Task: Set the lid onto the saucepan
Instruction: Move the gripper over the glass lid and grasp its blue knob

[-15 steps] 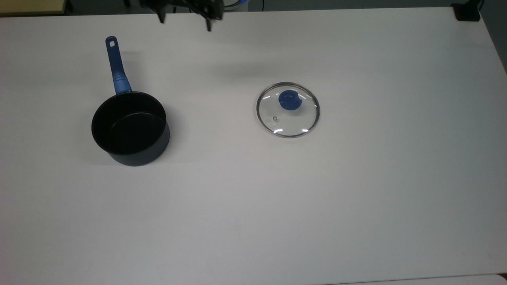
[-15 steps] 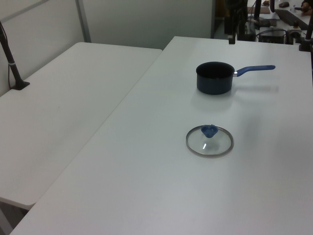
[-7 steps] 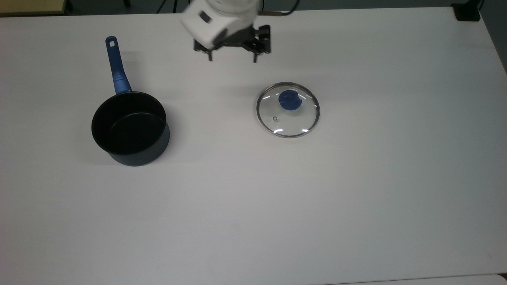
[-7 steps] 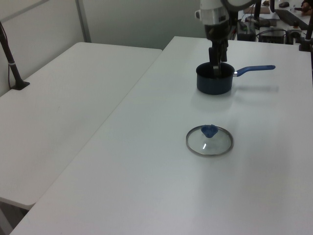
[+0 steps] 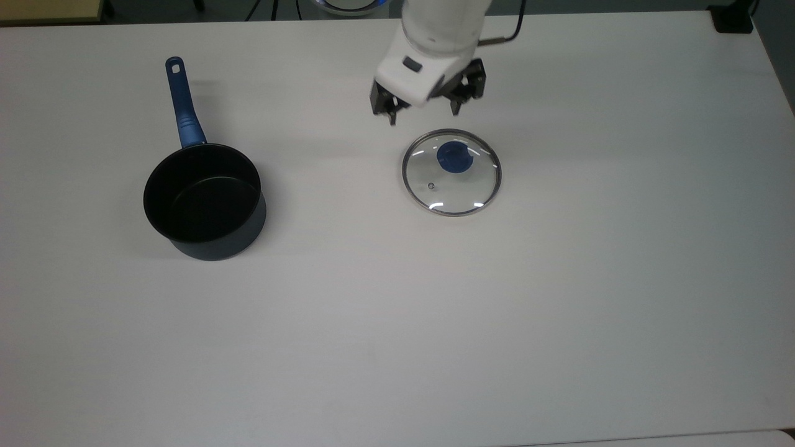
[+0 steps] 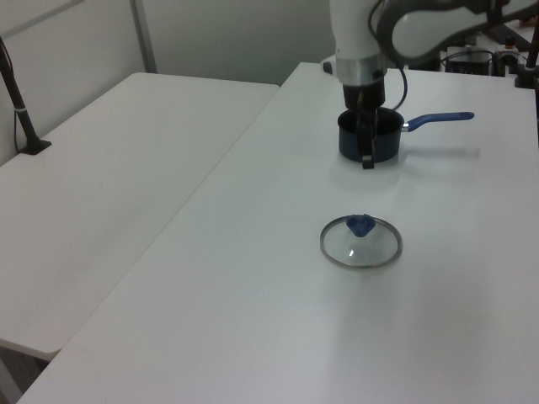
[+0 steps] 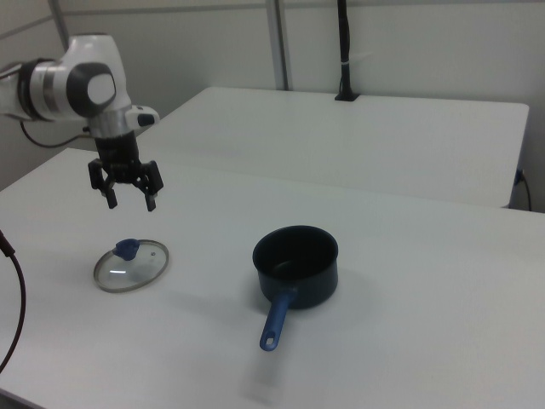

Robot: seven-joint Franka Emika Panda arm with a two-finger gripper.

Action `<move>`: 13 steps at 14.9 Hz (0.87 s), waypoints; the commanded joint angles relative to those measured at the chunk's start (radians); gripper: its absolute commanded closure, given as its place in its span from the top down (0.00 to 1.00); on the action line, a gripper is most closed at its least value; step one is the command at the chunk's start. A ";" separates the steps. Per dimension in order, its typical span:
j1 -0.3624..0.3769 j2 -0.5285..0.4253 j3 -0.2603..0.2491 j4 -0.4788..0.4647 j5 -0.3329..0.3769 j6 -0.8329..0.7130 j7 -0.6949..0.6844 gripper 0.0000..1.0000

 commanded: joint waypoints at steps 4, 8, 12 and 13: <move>0.056 0.038 -0.010 -0.083 0.019 0.117 -0.020 1.00; 0.094 0.087 -0.010 -0.100 0.019 0.157 -0.004 1.00; 0.117 0.134 -0.011 -0.096 0.017 0.205 -0.003 0.95; 0.119 0.134 -0.011 -0.096 0.016 0.205 -0.003 0.93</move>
